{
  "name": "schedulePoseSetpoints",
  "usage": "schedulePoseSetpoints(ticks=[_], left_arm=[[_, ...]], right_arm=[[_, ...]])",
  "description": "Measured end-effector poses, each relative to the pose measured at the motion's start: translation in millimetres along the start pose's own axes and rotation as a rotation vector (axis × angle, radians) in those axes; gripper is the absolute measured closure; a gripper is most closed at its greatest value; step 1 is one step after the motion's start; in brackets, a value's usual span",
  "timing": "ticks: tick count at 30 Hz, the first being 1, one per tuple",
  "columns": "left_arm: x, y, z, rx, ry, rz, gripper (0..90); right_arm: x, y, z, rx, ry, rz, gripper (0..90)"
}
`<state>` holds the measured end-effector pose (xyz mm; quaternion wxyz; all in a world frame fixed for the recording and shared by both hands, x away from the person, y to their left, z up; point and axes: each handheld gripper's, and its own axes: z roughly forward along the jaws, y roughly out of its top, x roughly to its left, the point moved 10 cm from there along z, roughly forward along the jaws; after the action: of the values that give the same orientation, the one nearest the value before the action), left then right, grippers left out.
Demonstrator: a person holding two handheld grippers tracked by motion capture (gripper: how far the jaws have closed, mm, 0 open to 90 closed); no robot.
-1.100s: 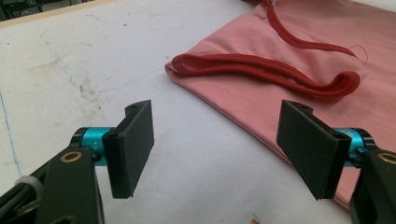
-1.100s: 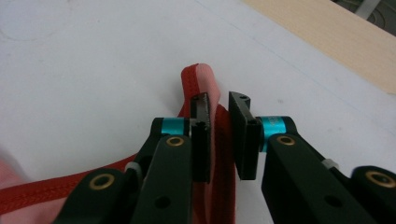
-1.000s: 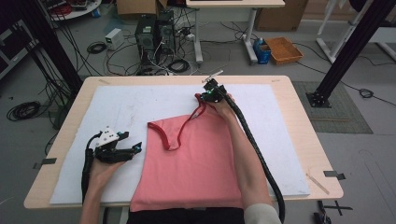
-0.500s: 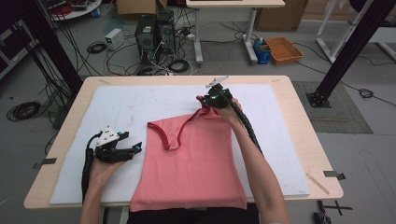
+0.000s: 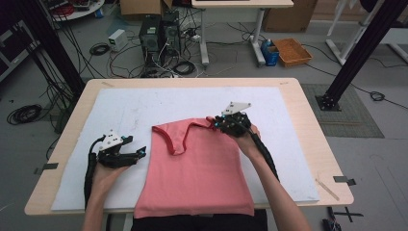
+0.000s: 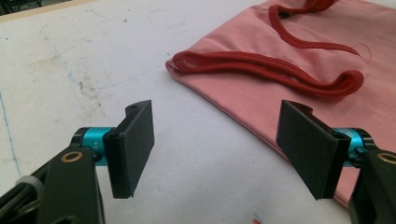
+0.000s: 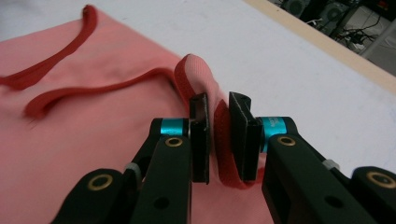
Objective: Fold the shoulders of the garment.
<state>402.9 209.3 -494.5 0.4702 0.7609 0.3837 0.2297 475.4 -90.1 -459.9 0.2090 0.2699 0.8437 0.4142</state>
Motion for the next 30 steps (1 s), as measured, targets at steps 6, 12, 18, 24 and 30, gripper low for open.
schedulePoseSetpoints(ticks=[6,12,18,24,30], left_arm=[[0.4,0.1,0.2,0.000,0.000,-0.004,28.0],[0.3,-0.1,0.2,0.001,0.000,-0.005,28.0],[0.3,-0.1,0.2,0.000,-0.001,-0.009,28.0],[0.3,-0.1,0.3,0.002,-0.002,-0.009,28.1],[0.2,-0.2,-0.2,0.002,-0.006,-0.006,28.8]], right_arm=[[18.8,-24.6,-13.7,0.007,0.028,0.015,77.9],[33.6,-46.3,-15.8,0.051,0.058,-0.002,78.0],[45.3,-64.4,-20.0,0.103,0.060,-0.024,77.4],[50.6,-71.6,-26.2,0.097,0.092,0.004,73.6],[56.8,-79.0,-34.2,0.099,0.123,0.026,65.0]])
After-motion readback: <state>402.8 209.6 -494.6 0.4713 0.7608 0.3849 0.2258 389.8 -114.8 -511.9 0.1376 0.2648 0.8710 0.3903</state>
